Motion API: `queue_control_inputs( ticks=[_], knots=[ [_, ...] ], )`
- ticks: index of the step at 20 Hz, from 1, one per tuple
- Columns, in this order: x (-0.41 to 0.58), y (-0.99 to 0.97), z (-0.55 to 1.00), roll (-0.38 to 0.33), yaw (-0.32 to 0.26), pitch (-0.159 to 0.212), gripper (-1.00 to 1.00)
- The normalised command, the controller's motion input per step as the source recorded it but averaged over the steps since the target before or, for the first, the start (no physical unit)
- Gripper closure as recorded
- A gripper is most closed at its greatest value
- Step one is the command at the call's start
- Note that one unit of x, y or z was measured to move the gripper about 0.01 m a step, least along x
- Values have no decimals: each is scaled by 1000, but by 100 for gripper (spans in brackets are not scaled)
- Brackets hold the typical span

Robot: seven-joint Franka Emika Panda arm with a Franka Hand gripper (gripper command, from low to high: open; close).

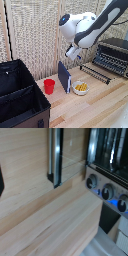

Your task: With care, position your gripper close to the oven tray handle. Make sure to grip the handle tightly. Delicately and attentively pull the tray out from the oven.

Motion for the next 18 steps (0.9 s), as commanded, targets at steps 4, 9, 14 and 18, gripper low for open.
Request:
queue_control_inputs(
  ticks=[4,9,14,18],
  knots=[
    [92,-334,0,-284,96,0,-100],
    [167,-460,-18,-223,96,0,-100],
    [287,-482,-22,-160,115,0,-100],
    [300,-434,-46,-160,118,0,-100]
  ],
)
